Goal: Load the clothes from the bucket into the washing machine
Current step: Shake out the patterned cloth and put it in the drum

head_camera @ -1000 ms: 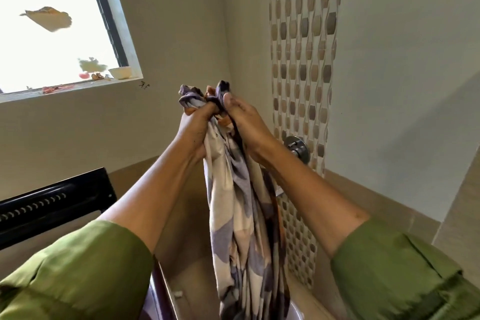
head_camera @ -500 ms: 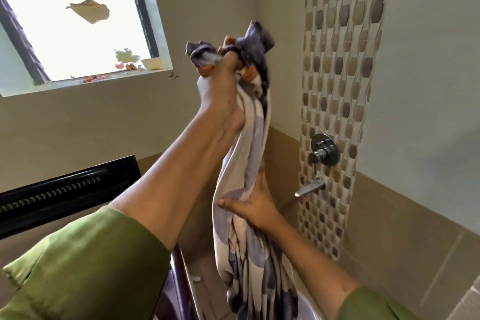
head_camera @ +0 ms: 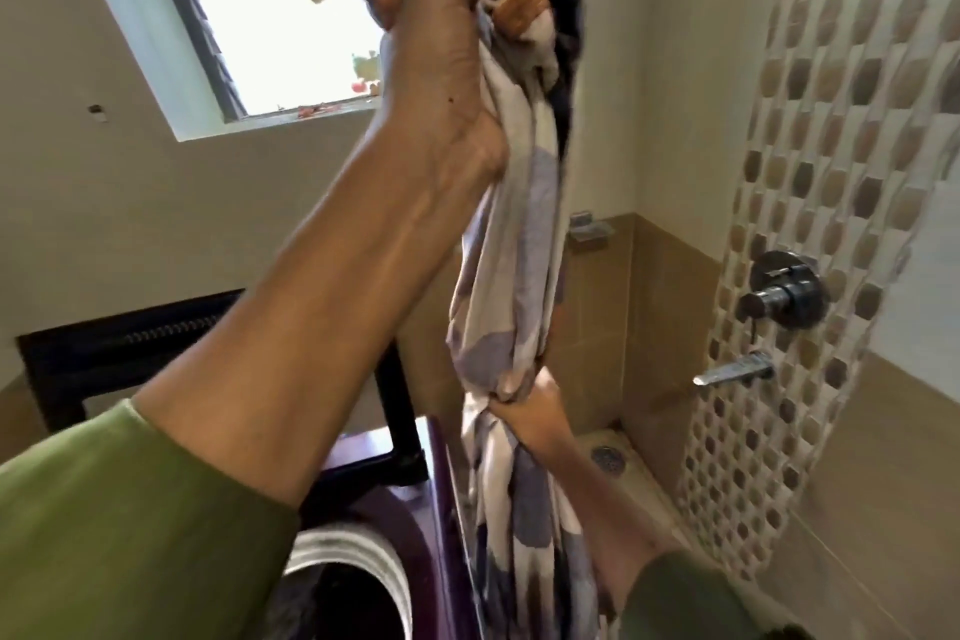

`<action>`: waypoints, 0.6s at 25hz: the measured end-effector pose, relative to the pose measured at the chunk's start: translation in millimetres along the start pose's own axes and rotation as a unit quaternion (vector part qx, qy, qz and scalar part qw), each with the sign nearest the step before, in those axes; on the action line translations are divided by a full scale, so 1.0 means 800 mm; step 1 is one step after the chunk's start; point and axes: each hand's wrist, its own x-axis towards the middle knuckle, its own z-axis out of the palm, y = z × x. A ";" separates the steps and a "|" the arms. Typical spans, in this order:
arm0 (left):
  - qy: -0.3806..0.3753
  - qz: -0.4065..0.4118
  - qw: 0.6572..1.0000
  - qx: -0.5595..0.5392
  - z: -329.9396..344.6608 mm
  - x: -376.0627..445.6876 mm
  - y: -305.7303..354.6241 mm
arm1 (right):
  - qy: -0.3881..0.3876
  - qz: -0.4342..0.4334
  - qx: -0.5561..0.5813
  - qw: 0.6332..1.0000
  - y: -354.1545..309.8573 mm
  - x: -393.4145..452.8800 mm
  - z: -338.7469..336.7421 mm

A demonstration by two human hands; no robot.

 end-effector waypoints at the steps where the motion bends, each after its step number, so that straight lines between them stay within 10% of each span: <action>1: 0.011 0.000 0.999 -0.039 -0.010 0.001 0.010 | -0.001 0.017 0.011 1.000 0.006 0.004 -0.011; 8: 0.221 0.022 0.975 0.022 -0.238 -0.016 0.037 | 0.097 0.030 -0.025 0.994 -0.004 0.023 -0.070; 15: 0.431 -0.064 0.874 0.213 -0.454 -0.128 -0.004 | 0.167 -0.115 -0.113 0.973 -0.105 0.001 0.003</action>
